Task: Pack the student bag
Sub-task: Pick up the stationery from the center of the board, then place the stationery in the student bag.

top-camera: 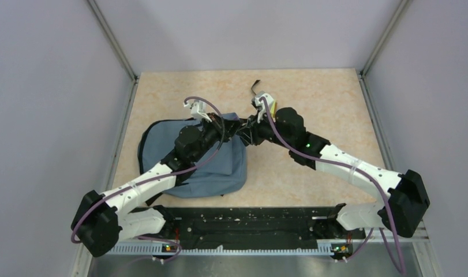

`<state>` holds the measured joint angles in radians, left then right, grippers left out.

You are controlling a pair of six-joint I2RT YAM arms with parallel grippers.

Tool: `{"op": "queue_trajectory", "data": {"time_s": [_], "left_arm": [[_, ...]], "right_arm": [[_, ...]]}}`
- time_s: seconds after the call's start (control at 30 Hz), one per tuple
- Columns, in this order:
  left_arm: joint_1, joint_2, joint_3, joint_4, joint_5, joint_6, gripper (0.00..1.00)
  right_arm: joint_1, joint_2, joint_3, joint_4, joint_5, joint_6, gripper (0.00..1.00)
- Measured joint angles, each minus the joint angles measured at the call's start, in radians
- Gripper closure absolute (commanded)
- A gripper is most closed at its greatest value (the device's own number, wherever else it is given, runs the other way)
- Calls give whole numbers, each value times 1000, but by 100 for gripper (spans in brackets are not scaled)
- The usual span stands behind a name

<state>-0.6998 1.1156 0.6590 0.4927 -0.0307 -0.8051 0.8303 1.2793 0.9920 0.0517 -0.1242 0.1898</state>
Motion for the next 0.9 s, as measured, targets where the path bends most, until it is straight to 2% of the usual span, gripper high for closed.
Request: {"op": "queue_trajectory", "data": {"time_s": [0.03, 0.07, 0.1, 0.17, 0.23, 0.27, 0.37, 0.47, 0.63, 0.77, 0.9], "left_arm": [[0, 2, 4, -2, 2, 6, 100], [0, 5, 11, -14, 5, 16, 100], [0, 5, 16, -24, 9, 24, 100], [2, 2, 38, -69, 16, 55, 100], [5, -3, 69, -138, 23, 82, 100], [17, -13, 120, -248, 32, 119, 100], [60, -42, 209, -437, 48, 198, 100], [150, -98, 281, -628, 81, 290, 100], [362, -193, 332, -906, 125, 452, 98], [406, -205, 346, -1058, 106, 548, 98], [443, -205, 343, -1131, 101, 597, 99]], "right_arm": [[0, 0, 0, -1, 5, -3, 53], [0, 0, 0, -2, 7, -5, 38], [0, 0, 0, -3, 8, -5, 27], [2, -3, -6, -17, 27, -13, 17], [4, -16, -19, -24, 62, -23, 14], [3, -31, -30, -36, 80, -31, 14], [-24, -93, -66, -41, 100, -33, 14], [-105, -160, -111, -36, 98, -26, 14], [-201, -206, -174, -39, 98, -21, 14], [-205, -212, -195, -41, 88, -23, 14], [-207, -212, -196, -37, 81, -26, 14]]}}
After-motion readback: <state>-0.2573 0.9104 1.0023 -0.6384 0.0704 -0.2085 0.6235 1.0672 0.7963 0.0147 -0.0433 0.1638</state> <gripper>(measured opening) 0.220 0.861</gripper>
